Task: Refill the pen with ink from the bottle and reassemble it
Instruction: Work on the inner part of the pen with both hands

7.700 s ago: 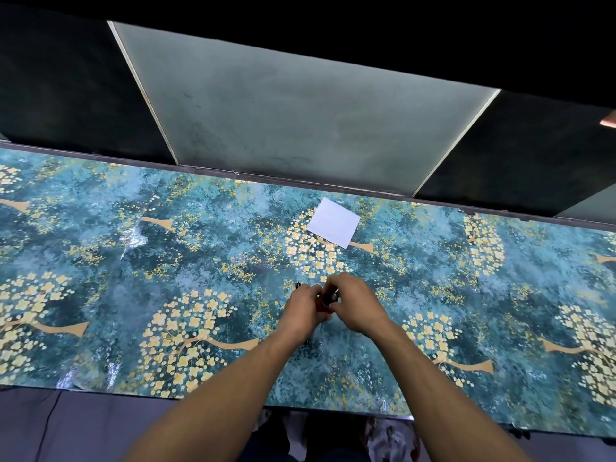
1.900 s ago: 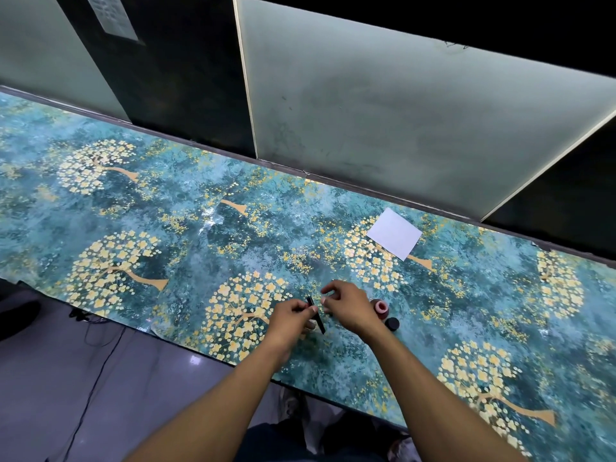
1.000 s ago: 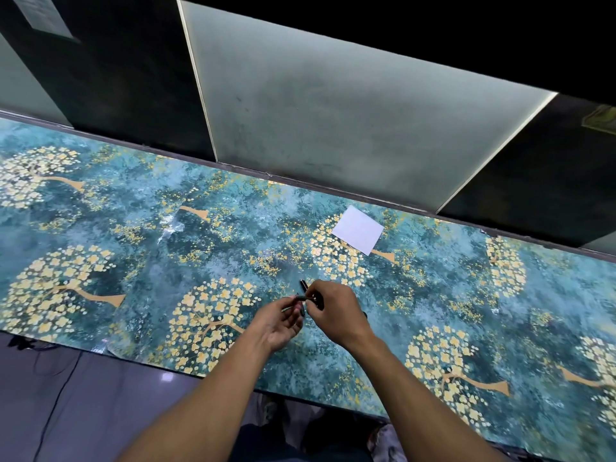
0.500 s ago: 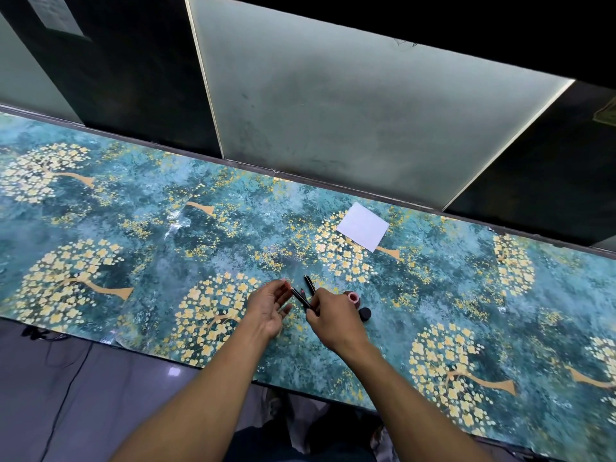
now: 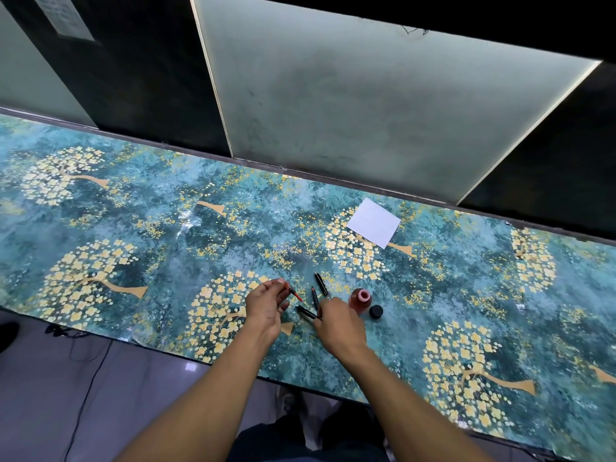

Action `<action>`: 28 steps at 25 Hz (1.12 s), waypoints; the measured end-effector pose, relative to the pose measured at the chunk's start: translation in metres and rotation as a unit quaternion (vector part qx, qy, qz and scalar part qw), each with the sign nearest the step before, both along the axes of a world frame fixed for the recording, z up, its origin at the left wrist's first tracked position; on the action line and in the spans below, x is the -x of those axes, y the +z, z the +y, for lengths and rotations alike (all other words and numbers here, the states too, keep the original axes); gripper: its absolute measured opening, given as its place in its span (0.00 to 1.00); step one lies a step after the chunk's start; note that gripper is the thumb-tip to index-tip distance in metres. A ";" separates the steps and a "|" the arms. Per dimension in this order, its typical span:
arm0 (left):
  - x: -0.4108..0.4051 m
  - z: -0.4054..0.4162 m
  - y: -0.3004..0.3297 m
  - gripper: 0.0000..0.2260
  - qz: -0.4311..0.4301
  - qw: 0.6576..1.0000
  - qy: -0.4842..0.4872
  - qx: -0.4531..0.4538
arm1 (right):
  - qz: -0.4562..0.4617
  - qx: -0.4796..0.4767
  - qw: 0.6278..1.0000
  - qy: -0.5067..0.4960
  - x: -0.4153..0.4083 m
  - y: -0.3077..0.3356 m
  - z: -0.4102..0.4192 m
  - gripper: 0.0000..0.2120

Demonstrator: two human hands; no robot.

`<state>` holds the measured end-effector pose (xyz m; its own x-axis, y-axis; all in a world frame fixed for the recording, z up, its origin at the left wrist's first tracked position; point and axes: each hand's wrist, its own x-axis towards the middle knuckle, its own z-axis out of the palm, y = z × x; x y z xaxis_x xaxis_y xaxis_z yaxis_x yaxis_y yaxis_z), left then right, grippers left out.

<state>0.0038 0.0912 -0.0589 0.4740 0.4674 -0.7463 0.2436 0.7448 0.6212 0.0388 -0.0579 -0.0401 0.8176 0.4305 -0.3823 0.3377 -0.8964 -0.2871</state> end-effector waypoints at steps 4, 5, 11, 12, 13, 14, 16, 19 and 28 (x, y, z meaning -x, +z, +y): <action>0.001 -0.003 0.001 0.01 -0.019 0.999 -0.023 0.012 | -0.013 -0.081 0.995 -0.049 -0.005 0.003 0.003 0.08; 0.000 -0.004 0.001 0.01 -0.024 0.999 -0.024 0.017 | 0.005 -0.121 0.990 -0.070 -0.008 0.005 0.003 0.07; -0.015 -0.024 0.010 0.01 -0.055 0.996 -0.045 0.045 | 0.071 -0.250 0.958 -0.124 -0.015 0.018 -0.007 0.05; -0.018 -0.027 0.012 0.02 -0.060 0.996 -0.051 0.048 | 0.066 -0.257 0.955 -0.132 -0.016 0.019 -0.008 0.04; -0.021 -0.031 0.014 0.02 -0.066 0.995 -0.056 0.052 | 0.055 -0.259 0.954 -0.139 -0.017 0.021 -0.010 0.03; -0.024 -0.034 0.016 0.02 -0.071 0.994 -0.060 0.059 | 0.039 -0.258 0.954 -0.146 -0.019 0.022 -0.013 0.03; -0.028 -0.043 0.019 0.01 -0.083 0.991 -0.073 0.075 | 0.013 -0.254 0.954 -0.157 -0.021 0.026 -0.020 0.04; -0.034 -0.059 0.025 0.02 -0.094 0.986 -0.107 0.092 | -0.008 -0.255 0.951 -0.174 -0.023 0.031 -0.033 0.05; -0.041 -0.114 0.031 0.04 -0.075 0.969 -0.203 0.117 | -0.040 -0.230 0.947 -0.222 -0.020 0.041 -0.085 0.06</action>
